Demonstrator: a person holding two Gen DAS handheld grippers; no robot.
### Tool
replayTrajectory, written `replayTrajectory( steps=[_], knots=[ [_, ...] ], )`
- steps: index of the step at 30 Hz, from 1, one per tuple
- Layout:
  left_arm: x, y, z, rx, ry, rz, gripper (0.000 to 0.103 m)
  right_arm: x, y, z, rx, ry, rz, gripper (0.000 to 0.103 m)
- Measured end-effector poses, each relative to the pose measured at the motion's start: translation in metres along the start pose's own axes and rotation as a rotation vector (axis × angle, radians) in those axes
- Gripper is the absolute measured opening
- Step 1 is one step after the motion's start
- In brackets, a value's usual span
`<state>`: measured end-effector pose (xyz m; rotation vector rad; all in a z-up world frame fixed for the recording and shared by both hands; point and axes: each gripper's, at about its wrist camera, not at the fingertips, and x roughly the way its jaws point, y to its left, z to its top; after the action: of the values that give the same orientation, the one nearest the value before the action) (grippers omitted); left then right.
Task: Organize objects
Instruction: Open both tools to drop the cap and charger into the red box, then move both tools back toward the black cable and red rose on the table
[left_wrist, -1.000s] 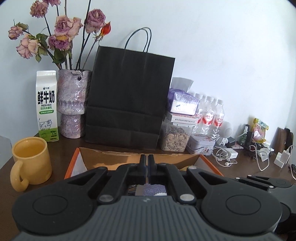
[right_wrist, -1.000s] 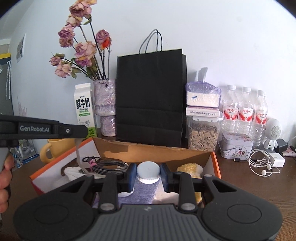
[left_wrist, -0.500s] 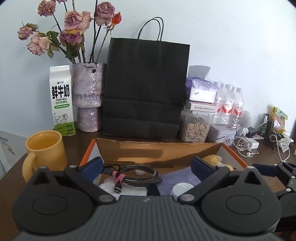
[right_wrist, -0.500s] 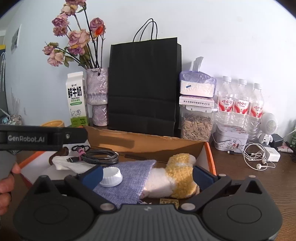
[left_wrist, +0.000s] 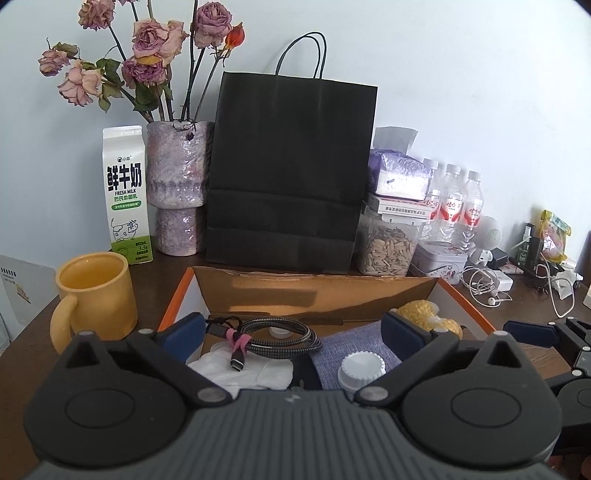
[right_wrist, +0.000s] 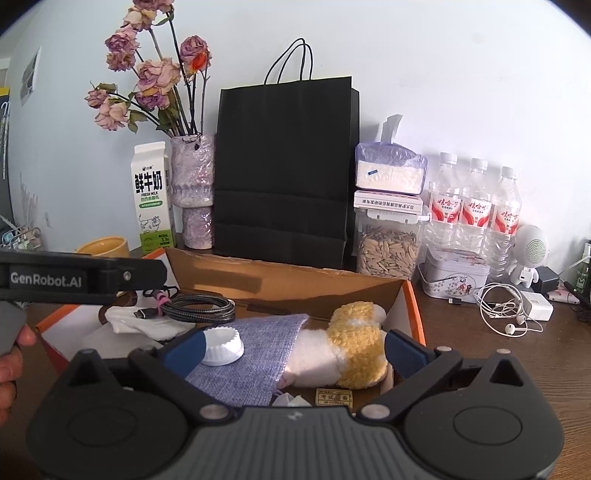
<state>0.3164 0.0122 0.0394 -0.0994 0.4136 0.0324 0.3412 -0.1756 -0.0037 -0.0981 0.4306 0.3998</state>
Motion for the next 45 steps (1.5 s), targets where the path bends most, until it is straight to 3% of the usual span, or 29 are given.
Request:
replayTrajectory(
  steps=[8, 17, 33, 41, 43, 44, 45],
  knots=[
    [-0.037, 0.008, -0.012, -0.001, 0.007, 0.005, 0.103, -0.035, 0.01, -0.013, 0.004, 0.0, -0.008, 0.103],
    [-0.067, 0.024, -0.042, 0.031, 0.086, 0.038, 0.103, -0.07, 0.023, -0.042, -0.005, 0.054, -0.008, 0.103],
    [-0.062, 0.026, -0.099, 0.085, 0.324, 0.024, 0.103, -0.085, 0.012, -0.085, 0.025, 0.154, -0.044, 0.103],
    [-0.045, 0.022, -0.104, 0.06, 0.325, 0.064, 0.103, -0.078, 0.009, -0.091, 0.036, 0.177, -0.039, 0.103],
    [-0.048, 0.023, -0.103, 0.047, 0.303, 0.052, 0.09, -0.075, 0.008, -0.092, 0.038, 0.184, -0.038, 0.103],
    [-0.05, 0.022, -0.103, 0.053, 0.289, 0.045, 0.068, -0.074, 0.008, -0.093, 0.038, 0.187, -0.037, 0.103],
    [-0.052, 0.023, -0.101, 0.048, 0.277, 0.039, 0.06, -0.073, 0.009, -0.093, 0.038, 0.191, -0.036, 0.103]
  ],
)
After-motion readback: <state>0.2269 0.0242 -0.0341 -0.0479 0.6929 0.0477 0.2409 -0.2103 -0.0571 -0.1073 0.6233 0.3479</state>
